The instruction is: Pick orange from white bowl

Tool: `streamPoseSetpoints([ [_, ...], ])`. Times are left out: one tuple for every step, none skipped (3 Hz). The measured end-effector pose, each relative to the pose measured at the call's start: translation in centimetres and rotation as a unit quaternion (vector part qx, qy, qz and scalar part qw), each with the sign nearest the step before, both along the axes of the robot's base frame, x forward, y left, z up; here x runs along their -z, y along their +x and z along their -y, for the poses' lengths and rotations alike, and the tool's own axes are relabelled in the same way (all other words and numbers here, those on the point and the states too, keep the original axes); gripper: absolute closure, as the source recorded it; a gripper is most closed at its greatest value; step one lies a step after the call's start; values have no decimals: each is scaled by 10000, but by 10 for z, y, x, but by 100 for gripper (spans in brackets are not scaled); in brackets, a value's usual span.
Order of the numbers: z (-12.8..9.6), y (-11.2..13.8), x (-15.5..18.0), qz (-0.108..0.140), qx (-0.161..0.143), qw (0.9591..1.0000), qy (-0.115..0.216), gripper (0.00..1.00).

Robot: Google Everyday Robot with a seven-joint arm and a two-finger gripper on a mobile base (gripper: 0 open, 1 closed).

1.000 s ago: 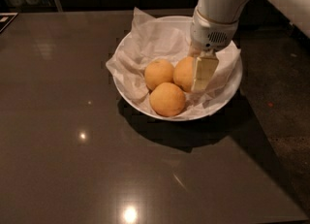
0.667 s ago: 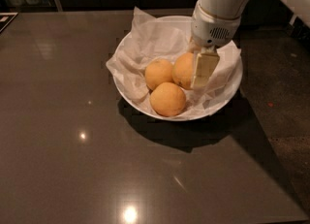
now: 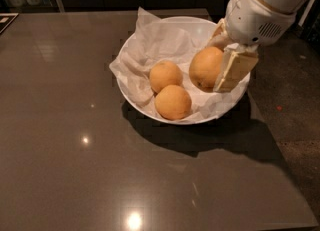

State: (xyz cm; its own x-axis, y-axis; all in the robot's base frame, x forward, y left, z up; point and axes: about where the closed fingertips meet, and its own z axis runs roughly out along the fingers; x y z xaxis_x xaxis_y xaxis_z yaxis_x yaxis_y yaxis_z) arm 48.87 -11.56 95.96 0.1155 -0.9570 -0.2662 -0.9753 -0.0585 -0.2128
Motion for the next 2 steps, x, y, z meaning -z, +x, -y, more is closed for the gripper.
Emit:
streamPoseSetpoints([
  [1, -12, -11, 88, -86, 9999, 84, 100],
  [-8, -28, -28, 251, -386, 9988, 159, 100],
])
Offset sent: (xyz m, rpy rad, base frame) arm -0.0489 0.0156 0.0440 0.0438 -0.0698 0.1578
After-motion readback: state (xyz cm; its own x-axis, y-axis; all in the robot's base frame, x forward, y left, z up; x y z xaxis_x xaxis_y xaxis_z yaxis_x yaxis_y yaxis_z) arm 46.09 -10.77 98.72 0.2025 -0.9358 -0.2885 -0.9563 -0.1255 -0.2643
